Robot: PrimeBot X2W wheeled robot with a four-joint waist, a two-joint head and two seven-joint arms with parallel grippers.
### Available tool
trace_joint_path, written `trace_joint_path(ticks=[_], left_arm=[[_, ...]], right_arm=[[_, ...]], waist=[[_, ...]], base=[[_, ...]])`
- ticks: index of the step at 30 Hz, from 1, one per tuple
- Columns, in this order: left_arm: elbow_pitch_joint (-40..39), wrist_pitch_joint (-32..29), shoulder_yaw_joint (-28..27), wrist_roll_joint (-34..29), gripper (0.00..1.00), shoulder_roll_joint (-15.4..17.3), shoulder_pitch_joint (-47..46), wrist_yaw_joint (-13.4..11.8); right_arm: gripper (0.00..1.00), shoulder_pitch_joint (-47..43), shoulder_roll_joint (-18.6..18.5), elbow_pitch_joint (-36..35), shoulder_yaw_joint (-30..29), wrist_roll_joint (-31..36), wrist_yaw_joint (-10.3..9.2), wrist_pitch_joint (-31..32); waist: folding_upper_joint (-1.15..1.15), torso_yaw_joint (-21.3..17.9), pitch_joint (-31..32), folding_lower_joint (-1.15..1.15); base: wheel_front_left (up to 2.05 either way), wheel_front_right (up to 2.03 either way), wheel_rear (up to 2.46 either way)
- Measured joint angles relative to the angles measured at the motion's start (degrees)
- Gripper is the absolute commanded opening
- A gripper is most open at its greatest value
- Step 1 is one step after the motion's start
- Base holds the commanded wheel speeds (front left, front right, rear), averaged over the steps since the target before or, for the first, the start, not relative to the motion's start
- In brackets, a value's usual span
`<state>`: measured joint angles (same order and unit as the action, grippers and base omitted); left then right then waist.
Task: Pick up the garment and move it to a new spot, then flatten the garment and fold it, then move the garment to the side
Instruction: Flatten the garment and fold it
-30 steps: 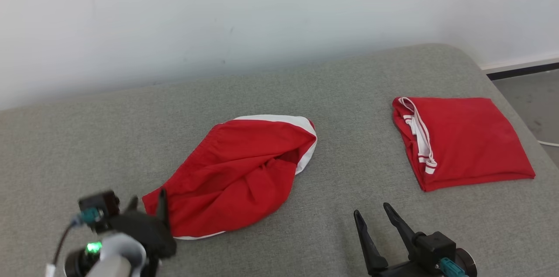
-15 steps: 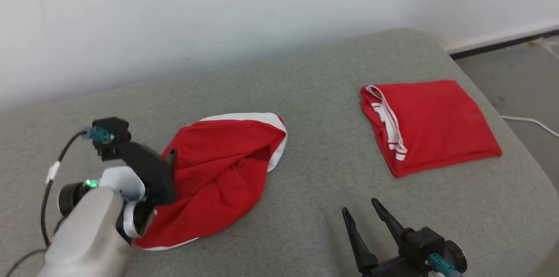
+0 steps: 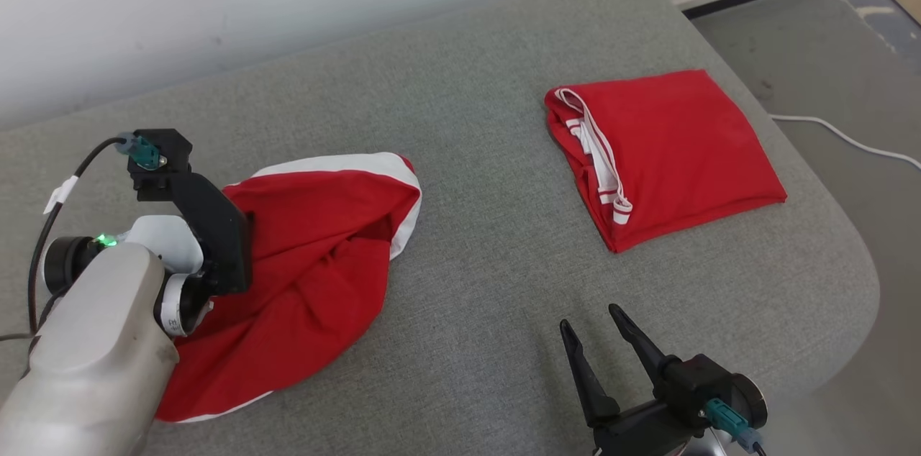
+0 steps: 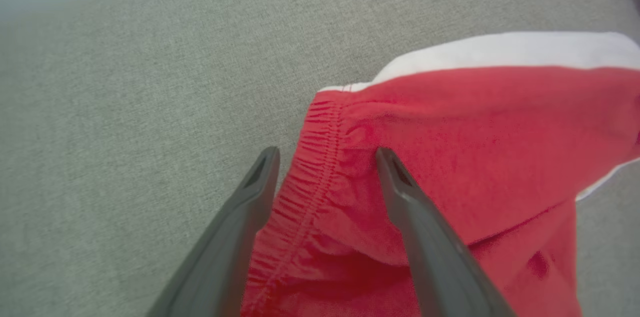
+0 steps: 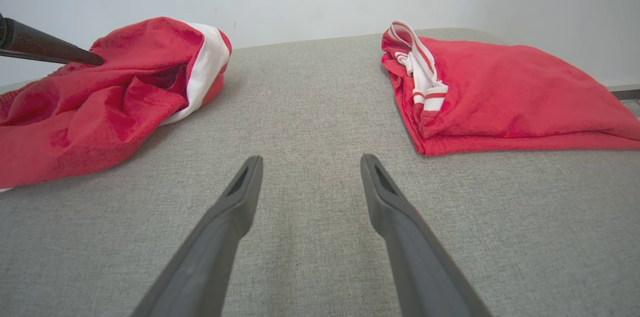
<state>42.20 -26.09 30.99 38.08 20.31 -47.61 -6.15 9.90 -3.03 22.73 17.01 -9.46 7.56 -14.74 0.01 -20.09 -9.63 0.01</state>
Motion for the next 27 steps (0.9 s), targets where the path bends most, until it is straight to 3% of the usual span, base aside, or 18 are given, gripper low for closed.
trace_joint_path(ticks=[6, 7, 8, 18, 27], left_arm=[[0.83, -0.52, 0.03, 0.57, 1.0, 0.1, -0.56, 1.03], [0.82, 0.19, 0.07, 0.23, 0.88, 0.15, -0.81, 0.89], [0.81, 0.87, 0.08, 0.14, 0.0, 0.19, -1.05, 0.9], [2.87, 2.55, 0.45, 0.73, 0.0, -0.87, -0.97, 1.59], [1.23, 22.58, -1.57, -3.27, 0.0, -0.3, -4.97, -0.44]], right_arm=[[1.0, 1.05, 0.02, 0.02, 0.7, -0.01, 0.0, -0.16], [1.0, 1.3, 0.02, 0.04, 0.88, -0.03, 0.0, -0.16], [1.0, 1.57, 0.03, 0.05, 1.02, -0.08, 0.0, -0.16], [1.0, 1.98, 0.07, 0.44, 0.93, -0.35, 0.0, -0.23], [1.0, 2.0, 0.08, 0.4, 1.07, -0.66, 0.0, -0.25]], waist=[[0.0, -0.55, -2.05, 0.0], [0.0, -0.58, -2.28, 0.0], [0.0, -0.61, -2.48, 0.0], [0.0, -0.71, -2.72, 0.0], [0.0, -1.14, -2.33, -0.01]], base=[[0.0, 0.0, 0.0], [0.0, 0.0, 0.0], [0.0, 0.0, 0.0], [0.0, 0.0, 0.0], [0.0, 0.0, 0.0]])
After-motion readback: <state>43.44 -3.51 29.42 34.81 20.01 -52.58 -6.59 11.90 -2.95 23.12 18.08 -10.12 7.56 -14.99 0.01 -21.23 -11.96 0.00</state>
